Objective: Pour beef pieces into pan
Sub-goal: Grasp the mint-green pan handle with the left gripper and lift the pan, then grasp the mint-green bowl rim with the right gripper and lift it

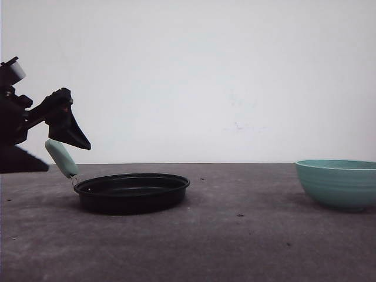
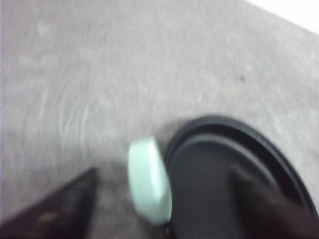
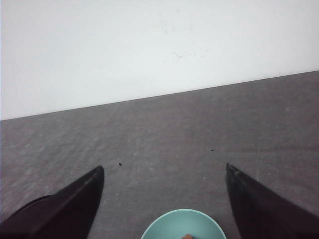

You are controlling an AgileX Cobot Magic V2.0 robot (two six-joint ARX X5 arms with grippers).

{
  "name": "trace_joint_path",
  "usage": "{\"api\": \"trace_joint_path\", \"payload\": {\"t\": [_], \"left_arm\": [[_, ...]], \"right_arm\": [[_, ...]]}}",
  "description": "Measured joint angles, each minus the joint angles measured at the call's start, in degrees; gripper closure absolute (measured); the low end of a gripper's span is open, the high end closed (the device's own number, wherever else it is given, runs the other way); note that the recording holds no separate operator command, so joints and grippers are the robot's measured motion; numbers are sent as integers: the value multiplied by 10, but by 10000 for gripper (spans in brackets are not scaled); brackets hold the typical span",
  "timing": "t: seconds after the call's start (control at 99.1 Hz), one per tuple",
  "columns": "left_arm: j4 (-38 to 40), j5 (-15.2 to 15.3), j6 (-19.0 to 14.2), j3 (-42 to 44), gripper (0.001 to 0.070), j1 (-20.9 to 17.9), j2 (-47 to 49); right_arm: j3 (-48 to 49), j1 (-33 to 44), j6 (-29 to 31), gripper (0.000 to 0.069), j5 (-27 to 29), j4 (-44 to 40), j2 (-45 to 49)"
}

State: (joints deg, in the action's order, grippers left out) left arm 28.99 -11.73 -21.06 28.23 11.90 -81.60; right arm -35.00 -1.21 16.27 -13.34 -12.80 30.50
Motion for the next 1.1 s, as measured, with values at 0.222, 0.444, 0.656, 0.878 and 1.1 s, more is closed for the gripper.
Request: {"api": "trace_joint_path", "payload": {"t": [0.222,0.444,0.656,0.878,1.1], "left_arm": [[-3,14,0,12,530,0,-26],[-42,3,-2,44,653,0,-29],[-65,-25,-19,46,655,-2,59],[-135,-33,-36,51,656,-2,250],[-238,-48,-40,51,656,0,392]], "right_arm": [[0,0,0,209,0,0,4],[0,0,0,209,12,-3,12],[0,0,8,299,45,-57,70],[0,0,20,311,43,-52,205],[0,0,42,311,38,8,342]]}}
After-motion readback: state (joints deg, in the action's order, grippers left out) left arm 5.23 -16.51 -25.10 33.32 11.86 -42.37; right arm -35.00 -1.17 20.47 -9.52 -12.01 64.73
